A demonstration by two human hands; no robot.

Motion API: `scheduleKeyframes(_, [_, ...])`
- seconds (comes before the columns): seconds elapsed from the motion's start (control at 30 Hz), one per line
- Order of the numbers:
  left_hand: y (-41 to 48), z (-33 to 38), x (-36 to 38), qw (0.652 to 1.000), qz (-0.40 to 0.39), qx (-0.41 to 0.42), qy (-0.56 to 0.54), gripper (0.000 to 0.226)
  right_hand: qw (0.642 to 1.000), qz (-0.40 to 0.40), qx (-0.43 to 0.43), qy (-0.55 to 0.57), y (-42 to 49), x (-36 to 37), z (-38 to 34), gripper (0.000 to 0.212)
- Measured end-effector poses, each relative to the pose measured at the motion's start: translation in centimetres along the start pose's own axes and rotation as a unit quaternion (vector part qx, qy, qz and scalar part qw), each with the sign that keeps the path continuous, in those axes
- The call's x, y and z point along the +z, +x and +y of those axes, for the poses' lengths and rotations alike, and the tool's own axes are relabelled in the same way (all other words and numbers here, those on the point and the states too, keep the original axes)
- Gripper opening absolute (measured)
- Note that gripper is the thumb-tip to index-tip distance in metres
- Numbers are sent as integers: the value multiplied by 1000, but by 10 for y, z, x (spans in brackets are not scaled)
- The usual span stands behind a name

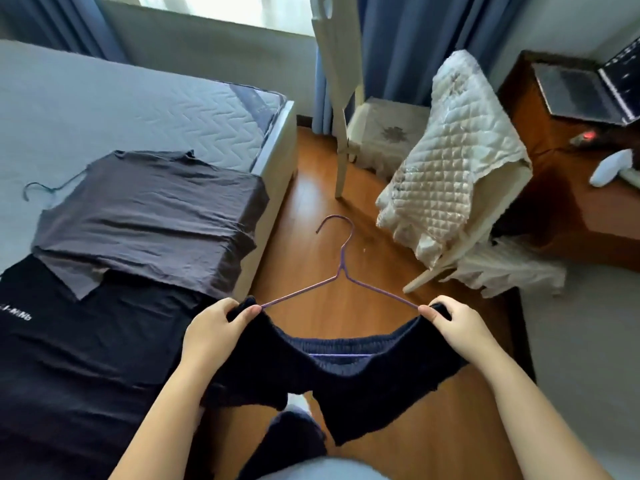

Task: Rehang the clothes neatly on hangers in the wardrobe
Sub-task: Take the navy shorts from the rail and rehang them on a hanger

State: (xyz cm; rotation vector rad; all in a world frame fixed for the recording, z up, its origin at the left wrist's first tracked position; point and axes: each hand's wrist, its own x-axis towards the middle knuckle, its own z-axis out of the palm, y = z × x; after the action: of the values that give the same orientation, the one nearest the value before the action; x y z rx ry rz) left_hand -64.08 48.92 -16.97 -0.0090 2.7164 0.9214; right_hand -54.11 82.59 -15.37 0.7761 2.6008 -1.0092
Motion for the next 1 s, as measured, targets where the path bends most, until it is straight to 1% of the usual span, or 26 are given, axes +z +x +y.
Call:
scheduleKeyframes(0.1, [69, 10, -15, 1000, 15, -10, 9, 33, 1000, -7, -9, 4, 67, 2, -35, 25])
scheduleKeyframes(0.2, [129, 32, -21, 997, 37, -2, 61, 32, 1000, -16, 10, 22, 119, -2, -54, 29])
scheduleKeyframes(0.3, [191, 58, -20, 998, 31, -2, 63, 29, 999, -22, 8, 26, 182, -21, -68, 30])
scheduleKeyframes(0.4, [256, 85, -14, 997, 41, -15, 60, 33, 999, -26, -15, 28, 264, -45, -87, 28])
scheduleKeyframes(0.5, [317, 113, -6, 995, 62, -48, 57, 38, 998, -38, -37, 24, 345, -71, -111, 24])
scheduleKeyframes(0.6, [374, 141, -8, 993, 71, -77, 49, 36, 998, -44, -49, -7, 421, -98, -143, 26])
scheduleKeyframes(0.7, [427, 159, -20, 989, 100, -93, 48, 38, 995, -47, -87, -34, 495, -117, -186, 27])
scheduleKeyframes(0.77, [450, 156, -32, 982, 129, -132, 37, 37, 988, -67, -124, -57, 537, -118, -223, 24])
scheduleKeyframes(0.83, [466, 142, -41, 972, 146, -184, 3, 35, 979, -101, -161, -77, 576, -108, -261, 23])
scheduleKeyframes(0.93, [492, 118, -47, 953, 151, -254, -60, 35, 959, -148, -205, -125, 629, -83, -318, 27])
scheduleKeyframes(1.0, [517, 105, -53, 942, 161, -282, -83, 36, 946, -163, -231, -158, 663, -65, -358, 33])
